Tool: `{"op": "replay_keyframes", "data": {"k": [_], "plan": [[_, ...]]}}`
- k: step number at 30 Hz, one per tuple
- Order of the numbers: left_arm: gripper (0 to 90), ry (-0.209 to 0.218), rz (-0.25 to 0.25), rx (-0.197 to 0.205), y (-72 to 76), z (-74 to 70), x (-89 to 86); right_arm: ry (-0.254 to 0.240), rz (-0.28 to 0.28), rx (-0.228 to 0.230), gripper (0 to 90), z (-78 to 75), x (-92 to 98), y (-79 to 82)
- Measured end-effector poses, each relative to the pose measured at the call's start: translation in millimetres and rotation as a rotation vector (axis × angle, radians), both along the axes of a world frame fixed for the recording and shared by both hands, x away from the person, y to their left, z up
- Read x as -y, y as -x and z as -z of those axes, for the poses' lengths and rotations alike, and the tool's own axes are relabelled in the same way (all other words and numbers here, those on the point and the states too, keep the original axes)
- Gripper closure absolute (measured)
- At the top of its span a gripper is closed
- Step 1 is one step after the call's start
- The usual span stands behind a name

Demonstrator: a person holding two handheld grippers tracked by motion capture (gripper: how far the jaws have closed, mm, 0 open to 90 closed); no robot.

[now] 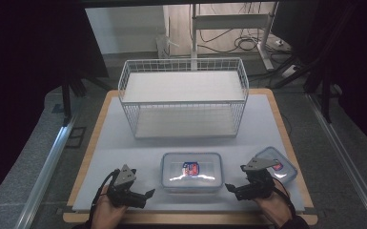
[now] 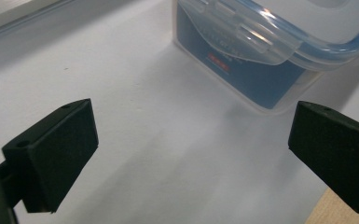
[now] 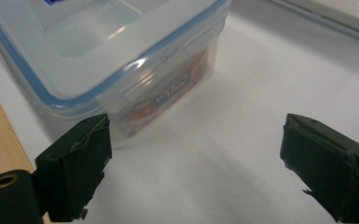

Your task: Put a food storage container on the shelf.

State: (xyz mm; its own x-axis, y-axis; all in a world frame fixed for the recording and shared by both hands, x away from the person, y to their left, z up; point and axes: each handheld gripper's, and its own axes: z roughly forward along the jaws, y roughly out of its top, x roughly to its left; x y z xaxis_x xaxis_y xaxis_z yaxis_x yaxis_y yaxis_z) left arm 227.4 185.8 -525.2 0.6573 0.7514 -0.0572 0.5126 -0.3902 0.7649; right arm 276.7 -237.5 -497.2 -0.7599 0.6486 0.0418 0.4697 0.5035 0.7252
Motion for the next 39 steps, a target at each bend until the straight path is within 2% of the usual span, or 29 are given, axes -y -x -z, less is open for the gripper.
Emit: {"op": "replay_keyframes", "data": {"k": [3,6,10,12,14,18,21,26,31,32,33,34,36,39], "plan": [[1.4,0.007,0.004,-0.004,-1.0,-4.2,-0.2,-0.015,-0.018,0.005,5.1,-4.4,0.6,0.8],[3.0,0.018,0.007,-0.025,-3.5,-9.6,-1.9,-0.014,-0.034,0.024,2.9,-8.2,0.2,1.2],[4.3,0.106,0.025,-0.050,-9.8,-18.3,-4.9,-0.027,-0.044,0.011,2.6,-12.8,-2.7,-0.5],[4.2,0.135,0.037,-0.065,-14.0,-21.9,-3.6,-0.033,-0.045,0.008,2.4,-15.4,-5.5,-1.8],[4.0,0.145,0.047,-0.088,-19.0,-23.7,-1.0,-0.036,-0.043,0.008,2.2,-17.5,-8.4,-2.6],[3.0,0.134,0.067,-0.116,-27.7,-24.4,4.6,-0.049,-0.055,-0.010,0.8,-20.5,-14.4,-4.5],[2.3,0.165,0.120,-0.162,-39.7,-24.6,14.5,-0.060,-0.069,-0.058,0.8,-21.1,-23.5,-10.0],[2.2,0.155,0.155,-0.203,-53.2,-20.8,28.6,-0.071,-0.081,-0.135,4.2,-16.3,-31.5,-19.8],[2.9,0.216,0.207,-0.267,-64.0,-14.7,36.4,-0.113,-0.080,-0.218,8.4,-11.6,-34.6,-30.8],[3.3,0.217,0.221,-0.271,-65.5,-13.9,37.2,-0.123,-0.079,-0.238,9.6,-11.0,-36.0,-34.3],[2.2,0.226,0.221,-0.291,-67.3,-12.3,38.6,-0.130,-0.078,-0.252,10.1,-10.7,-37.1,-36.3],[2.0,0.241,0.222,-0.301,-67.8,-11.1,38.9,-0.140,-0.087,-0.288,9.7,-9.3,-40.0,-39.5],[3.1,0.265,0.231,-0.322,-69.1,-8.1,38.3,-0.146,-0.081,-0.318,8.5,-7.4,-42.3,-42.1],[3.6,0.272,0.223,-0.341,-68.0,-7.7,38.0,-0.186,-0.081,-0.370,10.9,-3.2,-40.4,-44.8]]}}
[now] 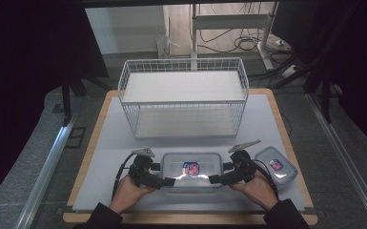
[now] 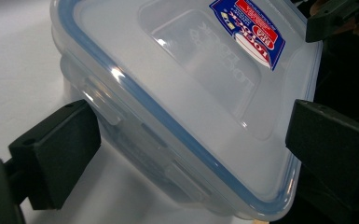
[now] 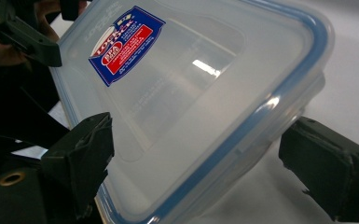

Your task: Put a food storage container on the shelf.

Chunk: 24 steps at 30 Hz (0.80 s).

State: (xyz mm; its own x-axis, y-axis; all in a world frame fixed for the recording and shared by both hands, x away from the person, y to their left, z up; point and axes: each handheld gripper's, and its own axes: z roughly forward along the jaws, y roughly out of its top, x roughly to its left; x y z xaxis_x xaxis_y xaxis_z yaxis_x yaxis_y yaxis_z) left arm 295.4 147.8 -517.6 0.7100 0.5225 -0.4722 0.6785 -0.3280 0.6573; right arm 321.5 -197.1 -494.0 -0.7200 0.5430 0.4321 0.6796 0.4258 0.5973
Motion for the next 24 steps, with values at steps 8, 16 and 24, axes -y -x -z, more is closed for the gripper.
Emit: {"op": "replay_keyframes", "data": {"k": [8,16,24], "plan": [[15.4,0.018,-0.045,0.011,13.5,-3.8,-5.2,-0.015,0.029,-0.021,21.5,-2.9,6.1,12.9],[25.3,-0.003,-0.056,0.048,35.8,-9.4,-7.4,-0.115,0.096,-0.038,40.7,-3.7,21.0,28.1],[45.0,0.129,-0.102,-0.016,37.3,-5.1,-24.6,-0.135,0.096,-0.016,46.9,-5.7,23.6,30.7]]}}
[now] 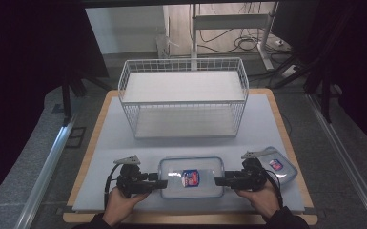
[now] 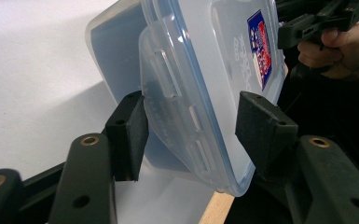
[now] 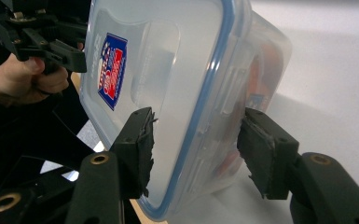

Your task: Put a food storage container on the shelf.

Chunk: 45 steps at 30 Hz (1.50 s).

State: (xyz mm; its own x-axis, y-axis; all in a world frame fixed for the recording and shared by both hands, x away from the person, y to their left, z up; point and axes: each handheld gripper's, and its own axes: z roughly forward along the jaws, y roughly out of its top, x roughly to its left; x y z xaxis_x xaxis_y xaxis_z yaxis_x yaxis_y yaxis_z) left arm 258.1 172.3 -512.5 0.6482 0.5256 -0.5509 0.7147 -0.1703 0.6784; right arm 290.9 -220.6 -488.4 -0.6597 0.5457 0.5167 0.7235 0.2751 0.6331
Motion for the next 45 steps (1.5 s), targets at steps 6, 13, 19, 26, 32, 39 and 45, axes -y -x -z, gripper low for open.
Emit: {"op": "replay_keyframes", "data": {"k": [6,13,19,26,32,39,45], "plan": [[50.3,0.079,-0.040,-0.045,-2.5,3.7,-4.7,-0.053,0.032,-0.041,51.6,1.5,4.7,-0.7],[52.0,0.041,-0.062,-0.010,-0.4,-3.2,-0.5,-0.057,0.077,-0.006,52.9,0.1,3.5,2.2],[51.6,0.024,-0.072,0.013,-1.8,-9.5,1.5,-0.047,0.082,0.045,52.9,-7.1,2.3,2.1],[51.7,0.027,-0.081,0.067,-4.6,-27.8,-2.2,-0.074,0.078,0.086,53.0,-22.7,0.2,-2.3],[51.6,0.014,-0.087,0.087,-8.6,-38.6,-5.4,-0.080,0.069,0.108,52.9,-30.6,-3.5,-8.6],[51.6,0.007,-0.105,0.106,-13.1,-54.4,-7.7,-0.092,0.063,0.129,52.8,-44.7,-7.3,-18.0],[51.4,-0.005,-0.109,0.124,-17.5,-66.9,-9.0,-0.094,0.055,0.158,52.7,-57.7,-9.8,-25.4]]}}
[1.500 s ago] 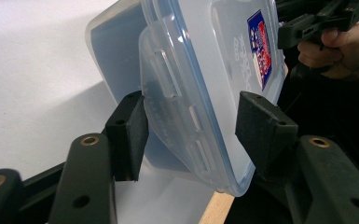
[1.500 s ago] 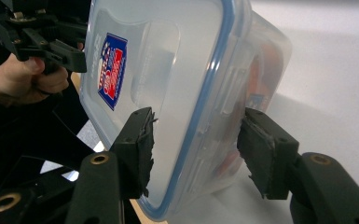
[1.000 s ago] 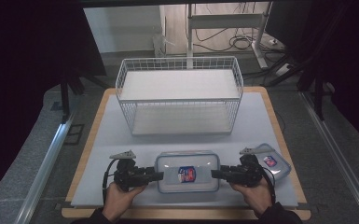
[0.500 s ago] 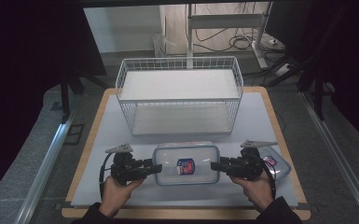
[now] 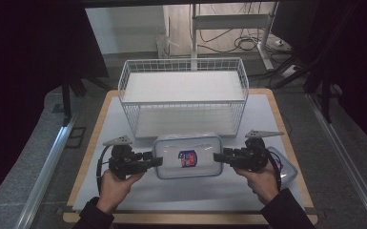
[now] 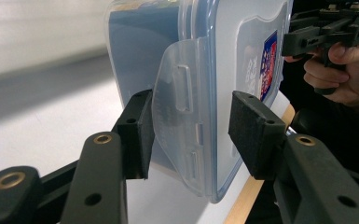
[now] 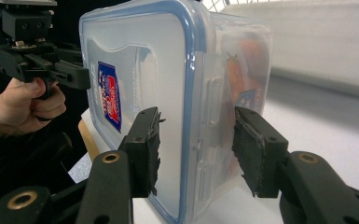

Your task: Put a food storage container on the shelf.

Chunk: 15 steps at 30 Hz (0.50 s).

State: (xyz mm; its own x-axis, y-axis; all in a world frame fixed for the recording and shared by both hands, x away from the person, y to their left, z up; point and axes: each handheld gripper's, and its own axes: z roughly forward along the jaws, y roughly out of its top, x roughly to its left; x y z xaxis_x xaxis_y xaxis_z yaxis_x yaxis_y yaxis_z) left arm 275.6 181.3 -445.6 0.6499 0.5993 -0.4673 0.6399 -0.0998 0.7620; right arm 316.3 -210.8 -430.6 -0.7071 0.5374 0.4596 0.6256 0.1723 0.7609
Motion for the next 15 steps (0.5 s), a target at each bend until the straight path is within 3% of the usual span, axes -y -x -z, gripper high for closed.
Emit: {"op": "replay_keyframes", "data": {"k": [9,15], "plan": [[51.2,0.007,-0.016,0.023,-10.6,-19.5,-5.3,-0.014,0.002,0.018,52.6,-16.1,-5.3,-11.7],[51.2,0.007,-0.017,0.044,-19.3,-34.1,-8.6,-0.022,0.010,0.044,52.5,-34.5,-9.3,-22.1]]}}
